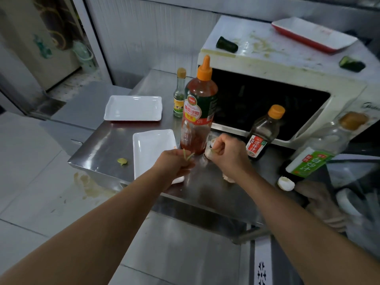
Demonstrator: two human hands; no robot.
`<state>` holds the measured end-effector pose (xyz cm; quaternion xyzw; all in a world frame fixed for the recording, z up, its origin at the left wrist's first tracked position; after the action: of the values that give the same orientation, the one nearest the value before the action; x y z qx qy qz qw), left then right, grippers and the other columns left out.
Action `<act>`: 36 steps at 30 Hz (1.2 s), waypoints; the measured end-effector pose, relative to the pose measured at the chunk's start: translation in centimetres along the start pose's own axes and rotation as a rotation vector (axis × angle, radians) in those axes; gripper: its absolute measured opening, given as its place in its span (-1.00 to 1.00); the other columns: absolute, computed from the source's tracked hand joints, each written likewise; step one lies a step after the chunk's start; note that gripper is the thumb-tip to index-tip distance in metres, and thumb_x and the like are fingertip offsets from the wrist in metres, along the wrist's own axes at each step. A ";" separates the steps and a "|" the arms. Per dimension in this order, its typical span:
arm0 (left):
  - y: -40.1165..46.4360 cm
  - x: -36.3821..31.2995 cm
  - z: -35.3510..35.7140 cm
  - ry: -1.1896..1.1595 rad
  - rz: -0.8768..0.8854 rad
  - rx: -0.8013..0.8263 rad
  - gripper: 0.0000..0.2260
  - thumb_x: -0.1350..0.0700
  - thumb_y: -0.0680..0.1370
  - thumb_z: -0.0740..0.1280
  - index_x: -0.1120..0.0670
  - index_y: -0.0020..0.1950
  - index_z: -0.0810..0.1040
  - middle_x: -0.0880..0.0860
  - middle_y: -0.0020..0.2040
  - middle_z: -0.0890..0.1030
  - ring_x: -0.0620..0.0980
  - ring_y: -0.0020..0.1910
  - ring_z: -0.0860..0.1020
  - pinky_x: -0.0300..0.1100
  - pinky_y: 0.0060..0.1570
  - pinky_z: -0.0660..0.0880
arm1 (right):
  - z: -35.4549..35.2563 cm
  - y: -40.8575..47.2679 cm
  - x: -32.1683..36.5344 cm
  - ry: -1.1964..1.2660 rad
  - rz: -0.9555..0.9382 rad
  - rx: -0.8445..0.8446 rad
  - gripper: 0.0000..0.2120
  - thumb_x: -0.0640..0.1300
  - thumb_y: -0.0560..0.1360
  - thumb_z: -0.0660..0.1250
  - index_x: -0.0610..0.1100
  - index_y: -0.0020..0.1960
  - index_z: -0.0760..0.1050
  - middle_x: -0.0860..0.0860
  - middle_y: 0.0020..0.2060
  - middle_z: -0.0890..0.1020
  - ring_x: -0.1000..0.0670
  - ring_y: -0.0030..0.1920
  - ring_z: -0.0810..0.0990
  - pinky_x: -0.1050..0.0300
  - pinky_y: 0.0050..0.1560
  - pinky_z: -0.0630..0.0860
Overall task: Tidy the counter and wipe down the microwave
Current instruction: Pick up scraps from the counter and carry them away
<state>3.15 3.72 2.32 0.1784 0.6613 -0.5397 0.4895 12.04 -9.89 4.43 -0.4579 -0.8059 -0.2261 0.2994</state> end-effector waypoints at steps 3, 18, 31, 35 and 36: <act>-0.5 -0.7 0.6 -0.260 -0.070 0.045 -0.85 0.31 0.53 0.22 0.19 0.01 0.56 0.11 -0.24 0.63 -0.02 -0.18 0.59 -0.19 -0.16 0.53 | -2.0 0.0 1.7 0.034 -0.013 0.010 -0.84 -0.34 0.33 0.36 -0.12 -0.22 0.46 0.05 -0.36 0.52 0.13 -0.35 0.46 0.28 -0.33 0.43; -3.4 -2.7 0.6 -0.507 -0.125 0.017 -0.62 0.03 0.66 -0.01 0.24 -0.06 0.49 0.08 -0.46 0.57 -0.01 -0.29 0.61 -0.06 -0.07 0.52 | -1.7 -0.5 8.8 -0.087 -0.224 0.228 -0.90 -0.27 0.42 0.40 -0.10 -0.15 0.56 0.08 -0.27 0.57 0.12 -0.25 0.53 0.25 -0.19 0.50; -3.4 -1.0 -4.7 -0.514 -0.164 -0.158 -0.69 0.04 0.65 0.08 0.18 -0.05 0.53 0.14 -0.19 0.62 0.02 -0.22 0.61 -0.13 -0.26 0.51 | 1.9 0.3 9.3 -0.165 -0.229 0.243 -0.82 -0.25 0.52 0.28 -0.02 0.04 0.52 0.10 -0.08 0.51 0.16 -0.10 0.47 0.45 -0.24 0.31; -3.3 -0.6 -7.7 -0.343 -0.134 -0.254 -0.81 0.10 0.61 0.20 0.15 -0.03 0.56 0.10 -0.18 0.63 -0.03 -0.20 0.61 -0.18 -0.29 0.52 | 4.1 0.4 8.9 -0.200 -0.210 0.268 -0.76 -0.21 0.49 0.34 0.01 0.12 0.49 0.06 0.05 0.52 0.13 -0.03 0.47 0.32 -0.08 0.40; -3.2 -0.4 -8.5 -0.300 -0.121 -0.264 -0.85 0.12 0.58 0.24 0.15 -0.02 0.57 0.09 -0.17 0.63 -0.04 -0.20 0.61 -0.20 -0.29 0.51 | 4.6 0.4 8.7 -0.194 -0.199 0.282 -0.74 -0.21 0.49 0.35 0.01 0.14 0.47 0.05 0.08 0.52 0.12 0.00 0.46 0.29 -0.03 0.41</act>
<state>-2.98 10.21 3.86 -0.0098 0.6554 -0.4971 0.5685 7.64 -1.45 7.17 -0.3490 -0.8960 -0.0944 0.2577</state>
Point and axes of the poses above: each hand's wrist, its own y-axis towards the middle knuckle, its own z-axis out of the palm, x = y × z, the point moved 2 cm from there along y, towards the middle knuckle
